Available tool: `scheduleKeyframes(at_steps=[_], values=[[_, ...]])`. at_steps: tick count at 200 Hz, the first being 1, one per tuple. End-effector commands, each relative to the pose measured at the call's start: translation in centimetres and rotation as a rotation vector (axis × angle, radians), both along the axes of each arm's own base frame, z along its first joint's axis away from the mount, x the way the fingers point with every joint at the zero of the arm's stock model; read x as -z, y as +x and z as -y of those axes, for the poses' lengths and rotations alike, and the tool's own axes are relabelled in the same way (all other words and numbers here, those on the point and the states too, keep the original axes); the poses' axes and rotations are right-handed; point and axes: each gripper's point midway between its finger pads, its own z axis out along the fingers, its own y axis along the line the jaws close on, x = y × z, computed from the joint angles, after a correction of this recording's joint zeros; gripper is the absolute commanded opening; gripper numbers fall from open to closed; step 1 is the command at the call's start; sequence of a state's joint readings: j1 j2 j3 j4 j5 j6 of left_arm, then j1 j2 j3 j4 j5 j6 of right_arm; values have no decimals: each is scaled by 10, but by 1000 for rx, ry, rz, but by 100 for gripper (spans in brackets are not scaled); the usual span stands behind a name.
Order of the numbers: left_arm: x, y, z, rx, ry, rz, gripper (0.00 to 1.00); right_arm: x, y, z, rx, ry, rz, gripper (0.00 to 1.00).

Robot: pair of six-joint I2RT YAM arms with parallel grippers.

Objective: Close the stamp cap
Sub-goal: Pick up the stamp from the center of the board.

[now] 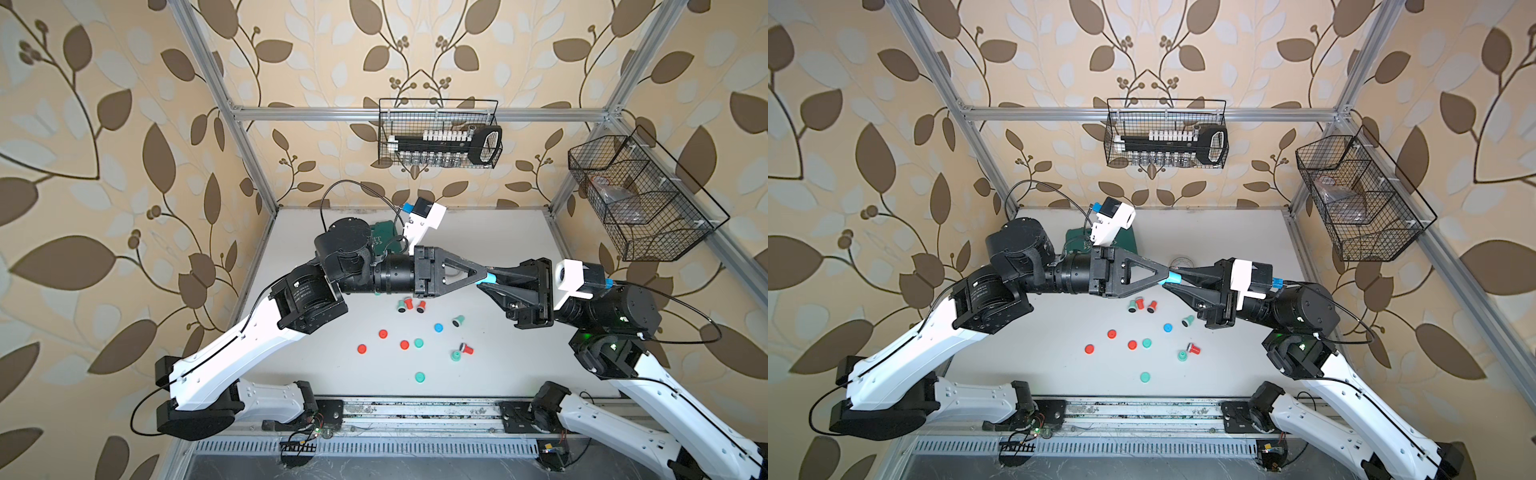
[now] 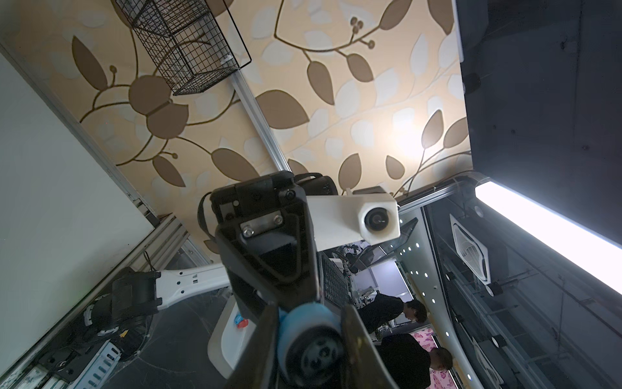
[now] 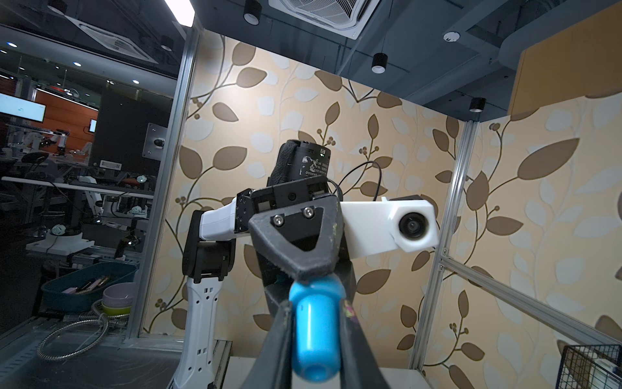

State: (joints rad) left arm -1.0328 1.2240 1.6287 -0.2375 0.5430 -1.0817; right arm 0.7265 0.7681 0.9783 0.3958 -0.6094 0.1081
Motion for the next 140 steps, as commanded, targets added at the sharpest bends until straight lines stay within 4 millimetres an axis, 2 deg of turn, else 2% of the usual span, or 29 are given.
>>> scheduleKeyframes(at_steps=[1, 45, 61, 83, 140], values=[[-12, -5, -2, 24, -45, 27, 9, -14, -6, 2, -12, 28, 22, 18], [-9, -5, 0, 31, -38, 16, 8, -18, -10, 2, -27, 38, 27, 13], [-7, -4, 3, 33, -34, 9, 8, -18, -9, 2, -27, 39, 24, 16], [-5, -3, 5, 36, -29, 4, 8, -17, -9, 0, -31, 36, 20, 14], [-1, -1, 9, 37, -16, -11, 8, -16, -9, -3, -41, 27, 12, 17]])
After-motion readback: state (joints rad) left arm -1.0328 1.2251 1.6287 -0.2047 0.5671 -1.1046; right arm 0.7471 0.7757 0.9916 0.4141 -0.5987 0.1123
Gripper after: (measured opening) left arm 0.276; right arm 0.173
